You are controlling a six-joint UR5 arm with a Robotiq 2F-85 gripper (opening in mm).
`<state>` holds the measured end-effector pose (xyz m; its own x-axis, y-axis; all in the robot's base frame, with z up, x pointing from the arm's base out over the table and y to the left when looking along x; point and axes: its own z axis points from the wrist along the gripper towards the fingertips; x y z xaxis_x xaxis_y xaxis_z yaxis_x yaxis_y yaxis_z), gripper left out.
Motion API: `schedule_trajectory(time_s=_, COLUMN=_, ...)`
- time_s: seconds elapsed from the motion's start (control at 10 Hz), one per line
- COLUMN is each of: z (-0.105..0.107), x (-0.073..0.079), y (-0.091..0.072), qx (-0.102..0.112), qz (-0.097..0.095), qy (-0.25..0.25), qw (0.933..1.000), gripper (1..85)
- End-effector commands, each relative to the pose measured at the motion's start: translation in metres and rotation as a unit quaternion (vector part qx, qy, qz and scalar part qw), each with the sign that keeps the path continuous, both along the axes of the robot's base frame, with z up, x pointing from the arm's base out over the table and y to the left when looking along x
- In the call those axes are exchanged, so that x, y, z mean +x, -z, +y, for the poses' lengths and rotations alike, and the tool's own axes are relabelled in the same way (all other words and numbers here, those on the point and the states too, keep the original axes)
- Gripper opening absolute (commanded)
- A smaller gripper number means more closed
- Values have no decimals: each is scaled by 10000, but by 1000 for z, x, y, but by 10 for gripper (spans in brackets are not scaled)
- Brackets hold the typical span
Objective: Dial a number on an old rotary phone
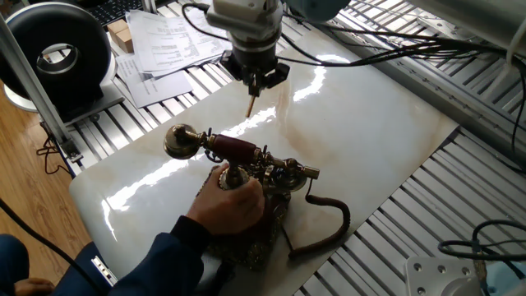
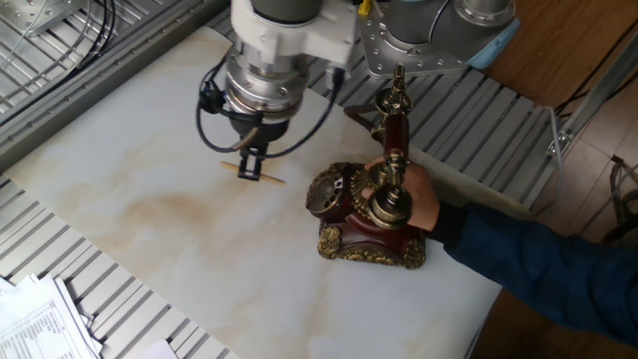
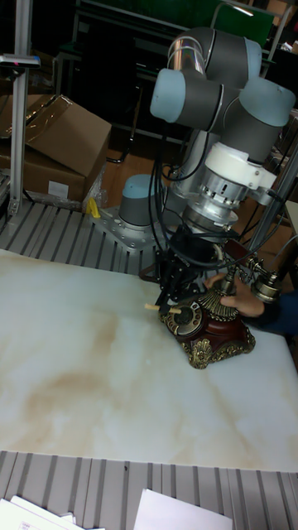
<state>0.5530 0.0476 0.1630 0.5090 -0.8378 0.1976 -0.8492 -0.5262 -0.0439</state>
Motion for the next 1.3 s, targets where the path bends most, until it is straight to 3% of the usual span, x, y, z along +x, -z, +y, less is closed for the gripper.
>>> schedule_trajectory(time_s=0.0, z=20, x=-11, y=4, qx=171, qz=96, qy=142, qw=9997, gripper=13)
schedule_trajectory(time_s=0.5, z=39, x=-21, y=12, qx=202, qz=45, qy=242, qw=9995, gripper=13)
schedule_trajectory(time_s=1.1, z=40, x=-30, y=14, qx=174, qz=28, qy=309, qw=9994, gripper=13)
schedule_trajectory(time_s=1.2, z=42, x=-30, y=14, qx=247, qz=33, qy=401, qw=9989, gripper=13)
